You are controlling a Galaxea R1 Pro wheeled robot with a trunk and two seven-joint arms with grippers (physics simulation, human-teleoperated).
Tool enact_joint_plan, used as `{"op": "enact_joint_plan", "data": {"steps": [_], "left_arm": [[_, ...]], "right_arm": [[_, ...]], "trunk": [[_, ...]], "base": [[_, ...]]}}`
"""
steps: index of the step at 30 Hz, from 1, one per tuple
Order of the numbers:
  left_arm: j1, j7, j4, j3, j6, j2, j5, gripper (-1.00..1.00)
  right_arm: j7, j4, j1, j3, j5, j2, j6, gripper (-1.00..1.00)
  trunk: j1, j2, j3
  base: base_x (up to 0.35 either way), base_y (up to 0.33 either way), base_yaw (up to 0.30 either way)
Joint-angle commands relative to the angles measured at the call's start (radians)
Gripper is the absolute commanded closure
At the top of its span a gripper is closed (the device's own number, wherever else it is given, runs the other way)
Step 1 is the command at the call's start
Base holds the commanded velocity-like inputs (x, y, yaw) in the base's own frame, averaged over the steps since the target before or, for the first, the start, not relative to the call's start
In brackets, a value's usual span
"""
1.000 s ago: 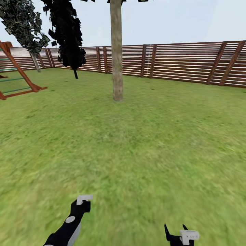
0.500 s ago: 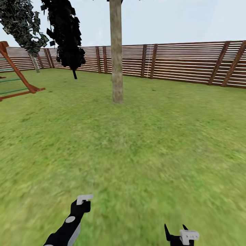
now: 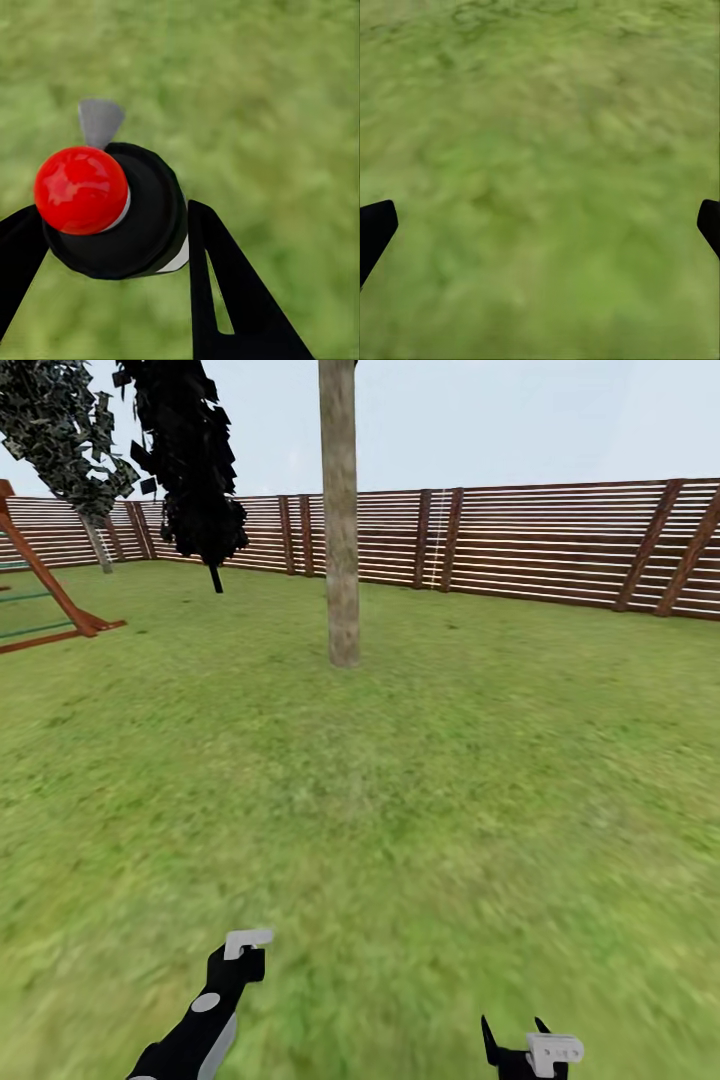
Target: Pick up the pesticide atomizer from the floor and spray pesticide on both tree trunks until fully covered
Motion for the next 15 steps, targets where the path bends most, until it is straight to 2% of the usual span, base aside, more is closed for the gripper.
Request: {"op": "enact_joint_plan", "data": {"steps": [1, 15], "left_arm": [[0.000, 0.000, 0.000, 0.000, 0.000, 0.000, 0.000, 1.00], [0.000, 0.001, 0.000, 0.000, 0.001, 0.000, 0.000, 1.00]], "right_arm": [[0.000, 0.000, 0.000, 0.000, 0.000, 0.000, 0.000, -1.00], [0.000, 0.000, 0.000, 0.000, 0.000, 0.000, 0.000, -1.00]], "trunk": [[0.000, 0.000, 0.000], [0.000, 0.000, 0.000]], "base": [[0.340, 0.000, 0.000], [0.340, 0.000, 0.000]]}}
